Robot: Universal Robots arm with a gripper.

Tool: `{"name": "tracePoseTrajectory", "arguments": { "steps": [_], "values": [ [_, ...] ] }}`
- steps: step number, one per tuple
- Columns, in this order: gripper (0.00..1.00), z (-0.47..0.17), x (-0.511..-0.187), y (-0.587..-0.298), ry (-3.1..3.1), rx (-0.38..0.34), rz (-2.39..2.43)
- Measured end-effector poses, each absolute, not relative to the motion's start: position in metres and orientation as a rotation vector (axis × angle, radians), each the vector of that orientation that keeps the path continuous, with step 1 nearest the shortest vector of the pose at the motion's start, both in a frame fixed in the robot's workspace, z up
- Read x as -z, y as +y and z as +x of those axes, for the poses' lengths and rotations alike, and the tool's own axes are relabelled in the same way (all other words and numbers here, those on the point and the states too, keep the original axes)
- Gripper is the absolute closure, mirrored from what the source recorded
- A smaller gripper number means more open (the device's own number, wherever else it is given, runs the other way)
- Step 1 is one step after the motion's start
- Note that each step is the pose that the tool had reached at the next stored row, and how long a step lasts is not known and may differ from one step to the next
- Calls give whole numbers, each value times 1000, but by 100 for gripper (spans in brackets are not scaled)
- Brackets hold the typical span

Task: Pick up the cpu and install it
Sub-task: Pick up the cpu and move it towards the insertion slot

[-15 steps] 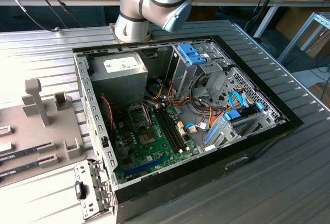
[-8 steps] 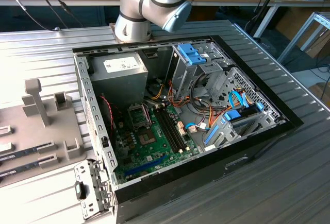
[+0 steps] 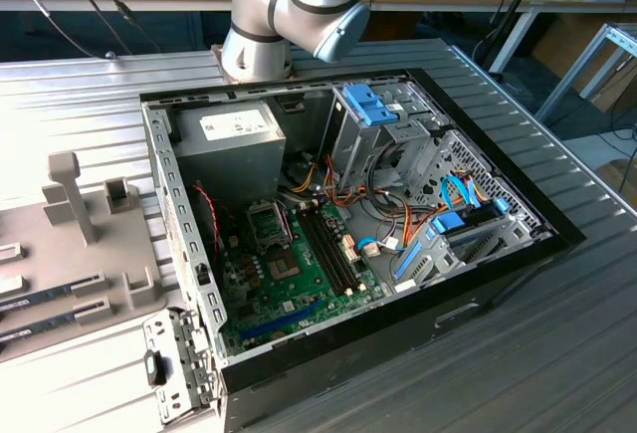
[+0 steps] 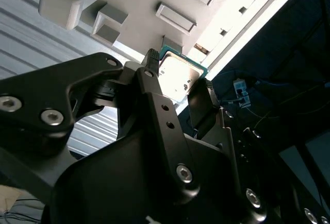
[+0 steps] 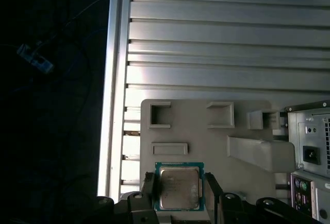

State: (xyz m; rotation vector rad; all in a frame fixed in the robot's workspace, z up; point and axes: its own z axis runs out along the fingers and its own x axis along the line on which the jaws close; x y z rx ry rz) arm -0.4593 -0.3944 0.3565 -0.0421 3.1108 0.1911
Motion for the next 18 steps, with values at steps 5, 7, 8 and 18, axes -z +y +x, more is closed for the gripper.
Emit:
{"name": "tracePoseTrajectory", "arguments": {
  "steps": [5,7,8,18],
  "values": [
    [53,-459,-365,-394,3110,-199,-42],
    [53,-459,-365,-394,3110,-200,-42],
    [53,-459,-366,-394,3110,-201,-42],
    [53,-459,-370,-394,3110,-195,-42]
  ]
}}
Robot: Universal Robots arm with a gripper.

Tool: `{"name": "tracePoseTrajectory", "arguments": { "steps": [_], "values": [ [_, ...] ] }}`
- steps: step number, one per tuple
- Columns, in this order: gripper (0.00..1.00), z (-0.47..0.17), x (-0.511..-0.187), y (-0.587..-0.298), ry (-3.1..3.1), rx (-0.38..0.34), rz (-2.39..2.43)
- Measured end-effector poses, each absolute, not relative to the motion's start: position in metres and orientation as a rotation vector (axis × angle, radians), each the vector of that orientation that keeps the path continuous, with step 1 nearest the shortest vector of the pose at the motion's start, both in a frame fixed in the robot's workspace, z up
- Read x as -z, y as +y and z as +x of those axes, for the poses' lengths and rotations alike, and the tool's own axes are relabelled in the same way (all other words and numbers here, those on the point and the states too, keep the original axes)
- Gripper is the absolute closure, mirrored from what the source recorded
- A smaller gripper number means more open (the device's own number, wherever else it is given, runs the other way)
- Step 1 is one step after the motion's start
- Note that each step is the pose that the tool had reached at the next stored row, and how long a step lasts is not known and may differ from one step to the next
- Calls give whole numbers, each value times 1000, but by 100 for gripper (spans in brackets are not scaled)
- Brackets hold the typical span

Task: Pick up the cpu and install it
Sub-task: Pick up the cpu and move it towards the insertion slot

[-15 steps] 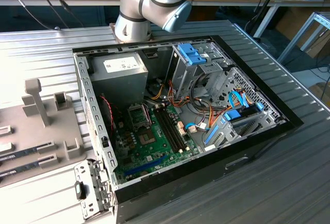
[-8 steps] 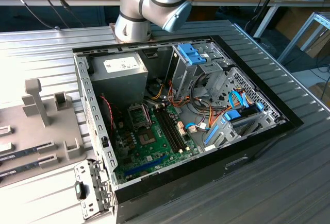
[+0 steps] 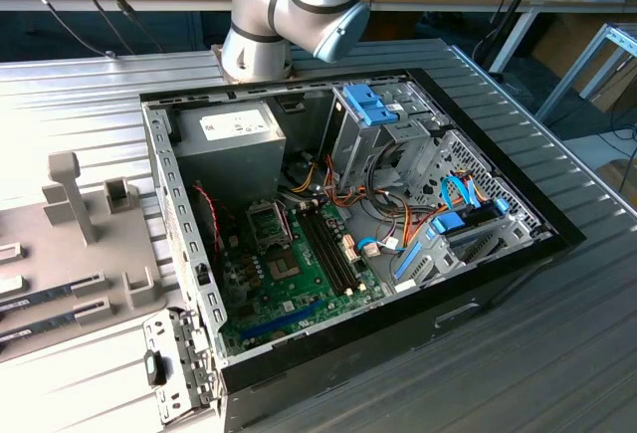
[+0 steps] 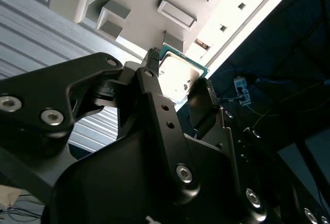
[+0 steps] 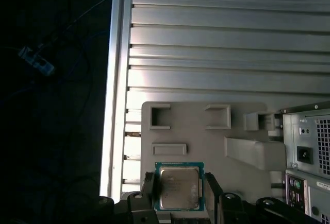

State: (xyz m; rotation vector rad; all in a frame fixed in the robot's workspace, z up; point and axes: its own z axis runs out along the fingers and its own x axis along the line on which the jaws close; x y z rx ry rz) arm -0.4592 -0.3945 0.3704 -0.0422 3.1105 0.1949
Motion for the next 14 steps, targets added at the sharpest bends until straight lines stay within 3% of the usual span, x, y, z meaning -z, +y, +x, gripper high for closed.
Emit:
{"name": "tracePoseTrajectory", "arguments": {
  "steps": [6,14],
  "values": [
    [53,-459,-372,-394,3115,-127,-43],
    [53,-459,-377,-394,3115,-125,-43]
  ]
}}
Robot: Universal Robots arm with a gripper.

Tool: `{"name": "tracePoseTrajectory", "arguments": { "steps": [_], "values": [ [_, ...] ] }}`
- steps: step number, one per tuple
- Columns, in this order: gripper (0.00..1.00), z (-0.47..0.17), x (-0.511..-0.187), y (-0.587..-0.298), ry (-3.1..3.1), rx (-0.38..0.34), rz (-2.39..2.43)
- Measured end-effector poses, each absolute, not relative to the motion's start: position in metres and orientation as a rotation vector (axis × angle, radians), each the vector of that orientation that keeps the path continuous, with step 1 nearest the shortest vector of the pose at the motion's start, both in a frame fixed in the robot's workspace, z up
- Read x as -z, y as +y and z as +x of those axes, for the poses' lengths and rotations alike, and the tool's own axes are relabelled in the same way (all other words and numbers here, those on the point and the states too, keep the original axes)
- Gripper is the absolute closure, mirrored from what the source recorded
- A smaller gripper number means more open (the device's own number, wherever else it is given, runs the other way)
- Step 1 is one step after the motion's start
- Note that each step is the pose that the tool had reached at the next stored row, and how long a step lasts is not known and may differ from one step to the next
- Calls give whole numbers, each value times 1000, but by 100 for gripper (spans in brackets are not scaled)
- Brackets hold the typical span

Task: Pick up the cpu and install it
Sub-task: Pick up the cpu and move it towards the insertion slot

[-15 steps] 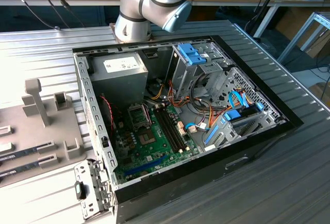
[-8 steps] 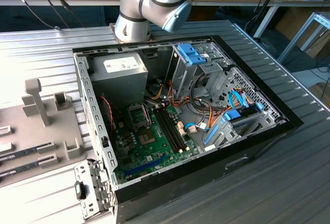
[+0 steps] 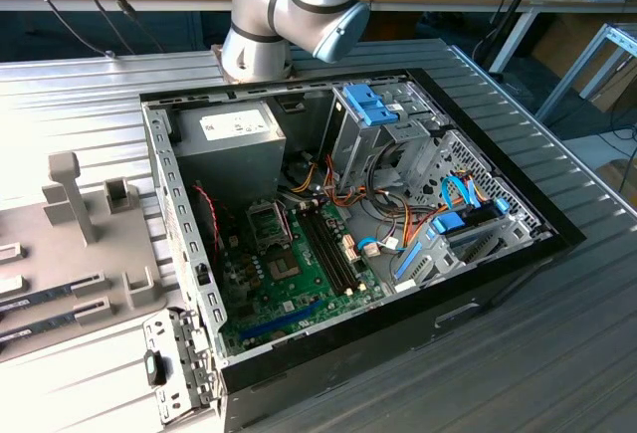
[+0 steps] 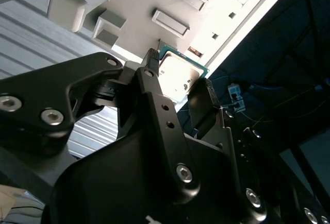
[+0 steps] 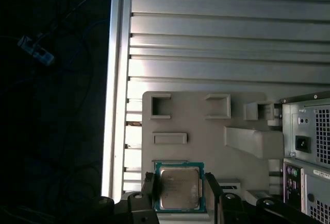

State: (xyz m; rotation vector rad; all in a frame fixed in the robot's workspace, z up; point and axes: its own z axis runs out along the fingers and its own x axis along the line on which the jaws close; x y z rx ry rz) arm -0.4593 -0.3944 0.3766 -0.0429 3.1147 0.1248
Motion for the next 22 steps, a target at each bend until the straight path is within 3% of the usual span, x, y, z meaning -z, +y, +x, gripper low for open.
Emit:
{"name": "tracePoseTrajectory", "arguments": {
  "steps": [22],
  "values": [
    [53,-455,-385,-395,3115,-125,-43]
  ]
}}
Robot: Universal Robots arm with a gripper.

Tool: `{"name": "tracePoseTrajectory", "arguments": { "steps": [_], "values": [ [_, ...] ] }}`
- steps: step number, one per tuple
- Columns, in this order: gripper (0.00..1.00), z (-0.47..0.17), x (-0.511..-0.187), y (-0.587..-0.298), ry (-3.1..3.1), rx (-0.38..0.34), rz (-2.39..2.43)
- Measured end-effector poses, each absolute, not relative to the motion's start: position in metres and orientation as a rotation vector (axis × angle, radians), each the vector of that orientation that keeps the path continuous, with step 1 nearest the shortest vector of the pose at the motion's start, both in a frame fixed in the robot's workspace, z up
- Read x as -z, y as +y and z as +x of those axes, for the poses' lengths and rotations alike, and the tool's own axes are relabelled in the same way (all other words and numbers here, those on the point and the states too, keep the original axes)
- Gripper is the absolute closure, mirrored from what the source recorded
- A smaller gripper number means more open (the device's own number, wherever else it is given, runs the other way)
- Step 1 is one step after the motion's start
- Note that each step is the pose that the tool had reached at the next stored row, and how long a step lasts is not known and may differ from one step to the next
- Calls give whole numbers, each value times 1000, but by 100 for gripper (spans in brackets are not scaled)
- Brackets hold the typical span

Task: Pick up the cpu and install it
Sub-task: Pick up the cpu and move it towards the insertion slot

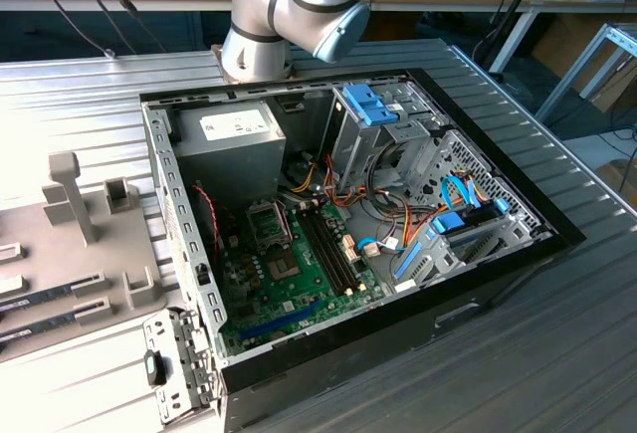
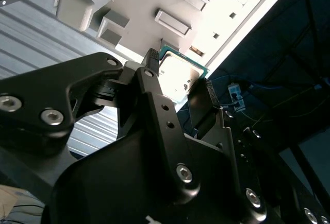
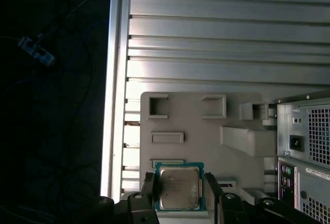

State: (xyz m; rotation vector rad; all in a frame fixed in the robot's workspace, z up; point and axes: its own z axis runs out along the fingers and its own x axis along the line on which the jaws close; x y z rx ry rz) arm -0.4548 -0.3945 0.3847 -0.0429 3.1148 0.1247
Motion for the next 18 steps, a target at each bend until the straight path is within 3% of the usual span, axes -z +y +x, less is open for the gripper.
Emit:
{"name": "tracePoseTrajectory", "arguments": {
  "steps": [18],
  "values": [
    [53,-445,-385,-394,3115,-125,-43]
  ]
}}
